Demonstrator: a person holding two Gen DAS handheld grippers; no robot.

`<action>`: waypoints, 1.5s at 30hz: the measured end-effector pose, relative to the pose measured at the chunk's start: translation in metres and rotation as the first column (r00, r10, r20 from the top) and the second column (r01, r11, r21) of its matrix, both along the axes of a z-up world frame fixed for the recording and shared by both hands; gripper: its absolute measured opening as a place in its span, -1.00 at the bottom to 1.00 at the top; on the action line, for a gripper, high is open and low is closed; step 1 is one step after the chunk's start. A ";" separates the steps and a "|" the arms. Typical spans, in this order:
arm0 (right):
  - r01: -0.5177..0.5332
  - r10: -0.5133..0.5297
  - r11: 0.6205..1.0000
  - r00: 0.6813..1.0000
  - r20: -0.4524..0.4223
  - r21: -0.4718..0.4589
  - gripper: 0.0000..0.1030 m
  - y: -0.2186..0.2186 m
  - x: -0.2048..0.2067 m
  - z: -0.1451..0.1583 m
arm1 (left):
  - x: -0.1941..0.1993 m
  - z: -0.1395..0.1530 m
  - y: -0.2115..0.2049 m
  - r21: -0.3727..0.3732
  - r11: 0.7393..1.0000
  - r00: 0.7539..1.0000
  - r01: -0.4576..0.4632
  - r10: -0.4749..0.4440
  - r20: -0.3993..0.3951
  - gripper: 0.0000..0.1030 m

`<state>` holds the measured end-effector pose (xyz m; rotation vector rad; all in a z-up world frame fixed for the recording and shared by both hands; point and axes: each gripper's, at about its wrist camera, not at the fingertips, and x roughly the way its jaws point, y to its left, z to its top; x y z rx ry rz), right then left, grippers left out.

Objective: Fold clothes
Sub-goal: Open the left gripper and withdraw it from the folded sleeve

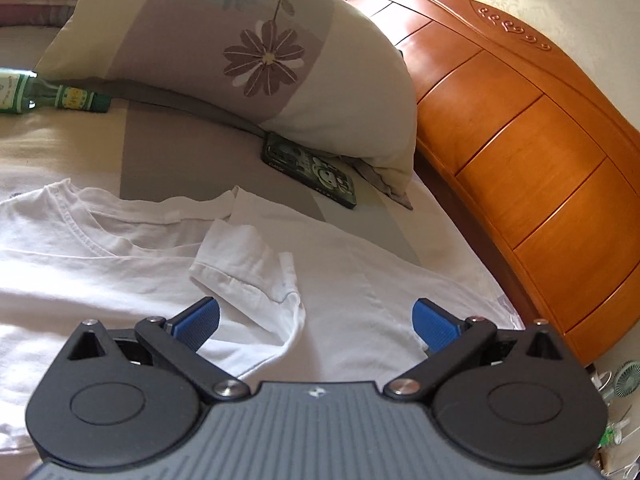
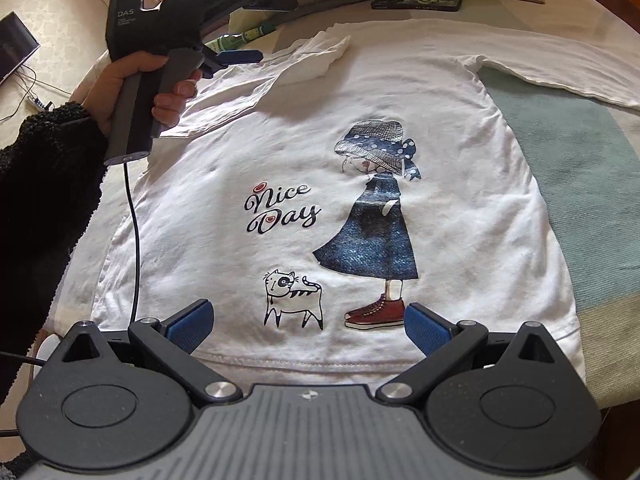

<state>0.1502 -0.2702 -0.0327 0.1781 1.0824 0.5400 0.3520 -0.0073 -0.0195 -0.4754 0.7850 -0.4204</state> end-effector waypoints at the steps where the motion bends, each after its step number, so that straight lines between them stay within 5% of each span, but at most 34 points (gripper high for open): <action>1: -0.001 0.001 1.000 1.000 -0.001 -0.001 1.00 0.000 0.000 0.000 | 0.005 -0.003 -0.005 -0.006 1.000 1.000 0.001 -0.001 -0.008 0.98; 9: 0.034 -0.034 0.999 0.999 -0.010 -0.029 1.00 -0.009 0.004 -0.004 | 0.027 -0.037 -0.060 -0.025 0.995 0.990 0.102 -0.104 -0.094 0.98; 17: 0.025 -0.025 1.000 1.000 -0.008 -0.019 1.00 -0.004 0.003 -0.007 | -0.017 -0.002 -0.029 0.026 0.993 0.993 0.114 -0.114 0.015 0.98; 22: 0.009 -0.009 1.000 1.000 -0.003 -0.001 1.00 0.004 0.001 -0.007 | -0.071 0.003 0.040 0.003 1.000 0.999 -0.006 0.006 0.038 0.98; 27: -0.010 0.010 1.000 1.000 -0.003 -0.005 1.00 0.015 0.001 -0.008 | -0.123 -0.030 0.086 0.017 0.995 0.996 -0.093 0.093 0.002 0.98; 32: -0.030 0.030 0.999 1.000 -0.004 -0.023 1.00 0.031 0.001 -0.009 | -0.135 -0.044 0.110 -0.036 0.982 0.980 -0.183 0.185 0.075 0.98; 38: -0.031 0.030 0.999 0.999 -0.016 -0.042 1.00 0.045 0.004 -0.012 | -0.115 -0.053 0.123 -0.041 0.949 0.940 -0.312 0.315 0.130 0.98; 45: -0.036 0.035 0.997 0.999 -0.021 -0.064 1.00 0.053 0.008 -0.016 | -0.145 -0.061 0.137 0.043 0.894 0.889 -0.445 0.437 0.135 0.98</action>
